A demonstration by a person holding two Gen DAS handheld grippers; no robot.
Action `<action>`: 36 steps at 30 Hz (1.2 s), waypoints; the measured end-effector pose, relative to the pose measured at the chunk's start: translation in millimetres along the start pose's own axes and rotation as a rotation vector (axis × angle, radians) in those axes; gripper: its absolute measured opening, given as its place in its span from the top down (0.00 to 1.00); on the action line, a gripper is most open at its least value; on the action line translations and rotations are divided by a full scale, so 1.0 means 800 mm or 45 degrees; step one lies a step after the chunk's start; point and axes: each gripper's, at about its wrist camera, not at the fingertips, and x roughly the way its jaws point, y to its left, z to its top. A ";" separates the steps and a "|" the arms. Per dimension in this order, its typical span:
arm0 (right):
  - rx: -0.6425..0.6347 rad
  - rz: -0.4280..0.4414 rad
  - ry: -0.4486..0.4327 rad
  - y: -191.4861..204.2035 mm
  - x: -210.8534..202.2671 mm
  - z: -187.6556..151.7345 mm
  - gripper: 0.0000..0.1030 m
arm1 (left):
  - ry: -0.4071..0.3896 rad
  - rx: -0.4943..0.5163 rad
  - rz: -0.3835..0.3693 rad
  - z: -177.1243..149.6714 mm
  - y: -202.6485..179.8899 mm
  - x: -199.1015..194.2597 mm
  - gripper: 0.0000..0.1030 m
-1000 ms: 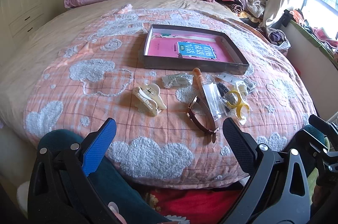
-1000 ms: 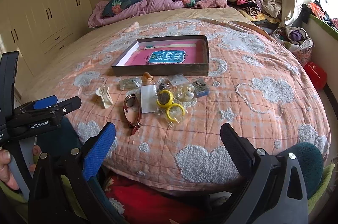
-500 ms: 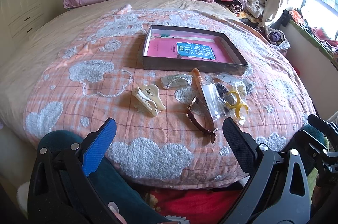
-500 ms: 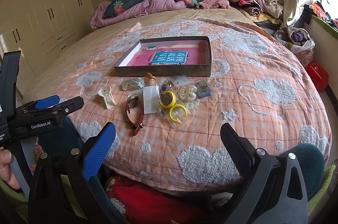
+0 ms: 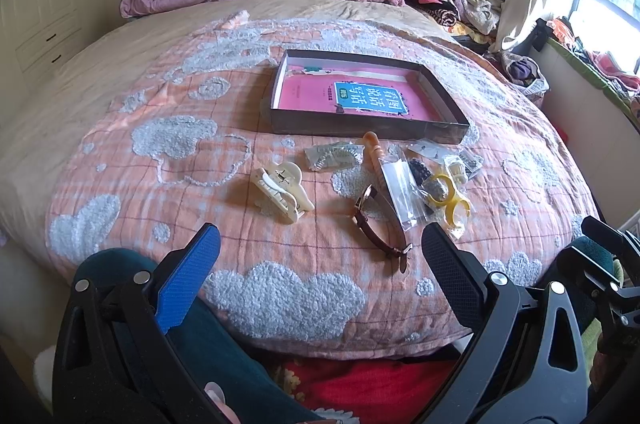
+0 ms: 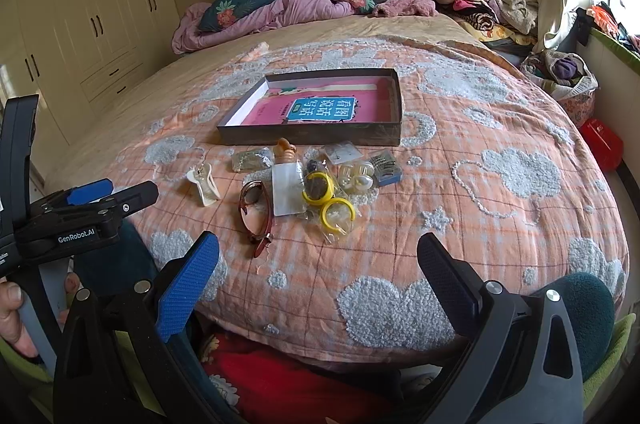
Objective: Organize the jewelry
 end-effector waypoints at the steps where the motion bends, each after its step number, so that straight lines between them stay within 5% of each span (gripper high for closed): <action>1: 0.001 -0.001 -0.001 0.000 0.000 0.000 0.04 | 0.001 0.001 0.002 -0.001 0.000 0.002 0.09; 18: -0.005 0.005 -0.001 -0.002 0.006 0.009 0.04 | 0.010 -0.010 0.016 0.001 0.000 0.003 0.09; 36: -0.109 0.065 0.065 0.004 0.081 0.034 0.04 | 0.145 -0.138 0.095 0.013 0.077 0.088 0.09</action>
